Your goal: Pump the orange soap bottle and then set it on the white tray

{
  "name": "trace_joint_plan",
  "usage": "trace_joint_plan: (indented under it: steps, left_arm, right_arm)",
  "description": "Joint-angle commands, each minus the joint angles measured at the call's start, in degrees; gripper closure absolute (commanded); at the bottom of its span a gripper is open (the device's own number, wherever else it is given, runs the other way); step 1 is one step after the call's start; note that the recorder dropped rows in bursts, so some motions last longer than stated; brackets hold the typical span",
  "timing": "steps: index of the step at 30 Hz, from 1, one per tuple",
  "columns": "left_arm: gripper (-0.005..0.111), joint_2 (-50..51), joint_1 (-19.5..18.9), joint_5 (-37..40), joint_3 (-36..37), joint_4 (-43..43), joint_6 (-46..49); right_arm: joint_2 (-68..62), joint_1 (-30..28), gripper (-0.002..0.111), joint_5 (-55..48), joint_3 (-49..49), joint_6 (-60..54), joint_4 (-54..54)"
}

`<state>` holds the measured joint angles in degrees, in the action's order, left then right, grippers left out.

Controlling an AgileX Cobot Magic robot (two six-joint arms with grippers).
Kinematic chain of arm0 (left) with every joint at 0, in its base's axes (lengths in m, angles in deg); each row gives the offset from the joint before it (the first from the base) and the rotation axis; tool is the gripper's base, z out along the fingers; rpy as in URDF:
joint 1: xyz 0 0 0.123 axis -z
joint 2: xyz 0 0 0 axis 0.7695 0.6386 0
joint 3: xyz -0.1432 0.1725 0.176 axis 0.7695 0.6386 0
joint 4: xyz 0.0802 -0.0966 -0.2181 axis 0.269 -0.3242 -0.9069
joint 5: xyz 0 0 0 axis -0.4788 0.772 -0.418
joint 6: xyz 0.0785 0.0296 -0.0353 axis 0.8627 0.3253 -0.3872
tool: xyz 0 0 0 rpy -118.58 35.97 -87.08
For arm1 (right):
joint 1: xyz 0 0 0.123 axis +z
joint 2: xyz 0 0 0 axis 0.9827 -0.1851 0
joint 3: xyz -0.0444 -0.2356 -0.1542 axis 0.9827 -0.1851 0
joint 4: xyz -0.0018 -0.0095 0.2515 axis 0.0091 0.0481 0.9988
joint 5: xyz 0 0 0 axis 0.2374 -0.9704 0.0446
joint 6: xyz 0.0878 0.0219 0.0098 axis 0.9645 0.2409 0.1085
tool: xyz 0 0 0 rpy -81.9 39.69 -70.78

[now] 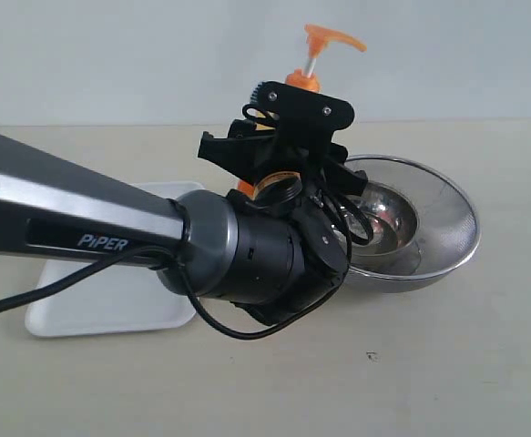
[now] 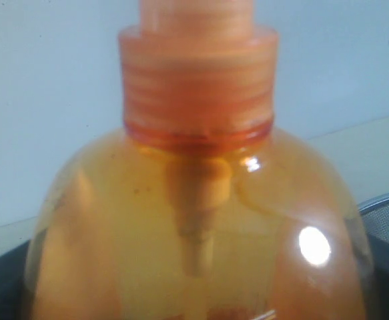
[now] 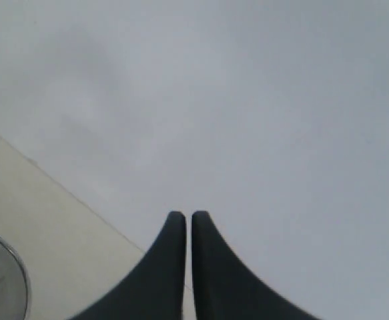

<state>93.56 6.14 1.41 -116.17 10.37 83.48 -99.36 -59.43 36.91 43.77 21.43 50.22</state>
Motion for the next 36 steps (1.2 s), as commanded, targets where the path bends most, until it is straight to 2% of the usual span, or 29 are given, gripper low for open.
trace_joint_plan:
  steps: [1, 9, 20, 29, 36]
  left_arm:
    - [0.102, -1.55, 0.16, -3.27, -0.87, 3.48, -0.02]
    - [0.102, -1.55, 0.16, -3.27, -0.87, 3.48, -0.02]
    - [0.102, -1.55, 0.06, -3.27, -0.87, 3.48, -0.02]
    - [0.102, -1.55, 0.06, -3.27, -0.87, 3.48, -0.02]
    - [0.102, -1.55, 0.09, -3.27, -0.87, 3.48, -0.02]
  right_arm:
    - [7.5, -0.01, 0.108, 4.62, -7.39, 8.69, -6.25]
    - [17.29, -0.01, 0.108, 11.2, -15.79, 16.41, -8.36]
    - [23.13, -0.01, 0.108, 6.32, -16.31, 22.36, -8.36]
    - [30.98, -0.01, 0.108, 8.15, -22.51, 24.77, -11.21]
    - [32.59, -0.01, 0.108, 6.41, -22.79, 24.67, -12.17]
